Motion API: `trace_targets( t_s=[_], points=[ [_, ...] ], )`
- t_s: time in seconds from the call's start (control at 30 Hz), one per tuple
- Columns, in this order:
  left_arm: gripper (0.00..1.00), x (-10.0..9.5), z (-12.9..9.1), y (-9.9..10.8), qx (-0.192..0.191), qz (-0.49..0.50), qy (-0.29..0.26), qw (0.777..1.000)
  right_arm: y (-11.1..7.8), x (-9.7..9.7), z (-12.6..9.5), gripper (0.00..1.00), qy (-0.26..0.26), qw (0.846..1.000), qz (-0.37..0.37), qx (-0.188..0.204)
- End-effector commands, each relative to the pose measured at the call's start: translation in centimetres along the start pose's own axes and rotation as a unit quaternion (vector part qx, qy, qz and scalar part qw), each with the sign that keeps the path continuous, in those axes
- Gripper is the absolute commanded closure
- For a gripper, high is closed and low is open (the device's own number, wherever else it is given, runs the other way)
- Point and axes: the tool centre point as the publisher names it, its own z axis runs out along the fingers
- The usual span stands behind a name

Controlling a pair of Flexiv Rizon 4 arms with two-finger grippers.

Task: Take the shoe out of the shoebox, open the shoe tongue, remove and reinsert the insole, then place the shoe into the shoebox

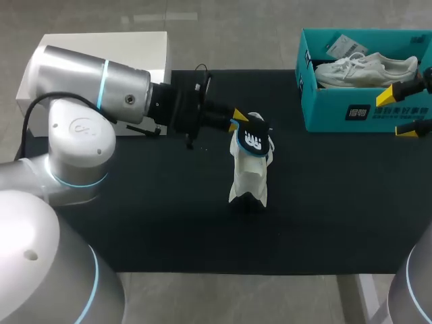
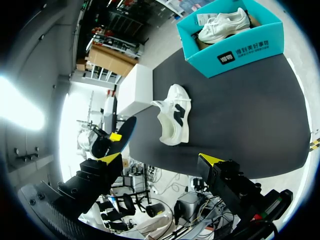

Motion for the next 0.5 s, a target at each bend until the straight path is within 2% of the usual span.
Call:
trace_targets(
  t_s=[0.03, 0.47, 0.5],
  points=[
    [1.00, -0.04, 0.08, -0.01, -0.001, 0.000, 0.002, 1.000, -0.10, -0.02, 0.00, 0.00, -0.001, 1.000, 0.001, -0.001],
    [1.00, -0.04, 0.08, -0.01, -0.001, 0.000, 0.002, 1.000, -0.10, -0.02, 0.00, 0.00, -0.001, 1.000, 0.001, -0.001],
    [1.00, 0.21, 0.33, -0.07, 0.008, -0.004, 0.008, 1.000, -0.10, -0.02, 0.00, 0.00, -0.001, 1.000, 0.001, -0.001]
  ],
)
